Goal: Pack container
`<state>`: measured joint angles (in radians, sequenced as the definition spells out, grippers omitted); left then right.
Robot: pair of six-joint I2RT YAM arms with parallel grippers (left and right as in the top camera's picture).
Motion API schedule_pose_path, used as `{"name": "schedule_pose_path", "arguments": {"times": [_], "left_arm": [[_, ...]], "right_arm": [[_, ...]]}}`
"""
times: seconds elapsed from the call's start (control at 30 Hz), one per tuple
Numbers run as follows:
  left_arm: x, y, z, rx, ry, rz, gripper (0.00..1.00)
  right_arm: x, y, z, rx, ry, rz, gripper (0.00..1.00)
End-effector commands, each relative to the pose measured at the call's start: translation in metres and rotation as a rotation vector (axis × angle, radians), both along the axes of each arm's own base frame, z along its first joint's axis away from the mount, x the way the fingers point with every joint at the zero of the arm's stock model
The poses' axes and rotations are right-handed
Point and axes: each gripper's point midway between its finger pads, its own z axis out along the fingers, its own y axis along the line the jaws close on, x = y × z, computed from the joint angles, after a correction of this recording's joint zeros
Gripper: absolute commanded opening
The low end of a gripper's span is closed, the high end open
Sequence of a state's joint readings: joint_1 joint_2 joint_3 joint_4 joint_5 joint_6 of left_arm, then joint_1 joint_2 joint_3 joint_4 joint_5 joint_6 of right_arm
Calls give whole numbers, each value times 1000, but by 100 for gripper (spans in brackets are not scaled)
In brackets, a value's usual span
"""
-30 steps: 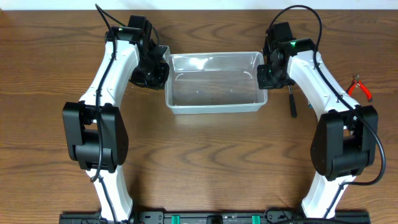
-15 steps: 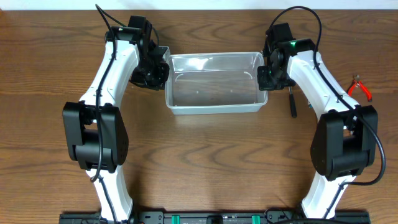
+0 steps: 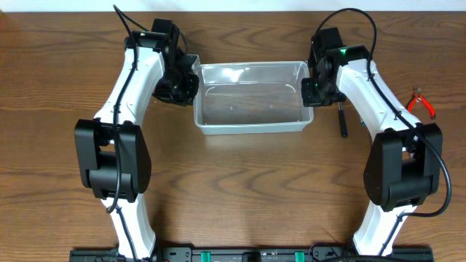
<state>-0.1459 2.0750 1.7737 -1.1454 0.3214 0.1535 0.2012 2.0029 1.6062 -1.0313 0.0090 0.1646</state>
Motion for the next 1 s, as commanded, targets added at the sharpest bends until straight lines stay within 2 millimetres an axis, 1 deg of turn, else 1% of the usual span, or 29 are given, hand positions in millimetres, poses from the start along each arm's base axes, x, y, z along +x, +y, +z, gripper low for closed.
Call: {"name": "schedule_pose_path", "arguments": {"times": [0.0, 0.13, 0.27, 0.43, 0.6, 0.8, 0.97], "left_arm": [[-9, -30, -5, -55, 33, -50, 6], [-10, -36, -5, -56, 27, -63, 6], [-10, -36, -5, -56, 28, -65, 6], [-10, -36, -5, -56, 28, -65, 5], [-10, -36, -5, -56, 24, -79, 6], [-10, -36, -5, -57, 24, -79, 6], [-10, -36, -5, -56, 24, -79, 6]], "right_arm": [[-9, 22, -5, 74, 39, 35, 1], [-11, 27, -4, 73, 42, 47, 1], [-13, 30, -3, 71, 43, 56, 1], [-15, 21, -2, 26, 43, 20, 1], [-15, 21, 9, 31, 20, 21, 1], [-15, 23, 29, 43, -27, 25, 1], [-15, 23, 40, 49, -55, 25, 1]]}}
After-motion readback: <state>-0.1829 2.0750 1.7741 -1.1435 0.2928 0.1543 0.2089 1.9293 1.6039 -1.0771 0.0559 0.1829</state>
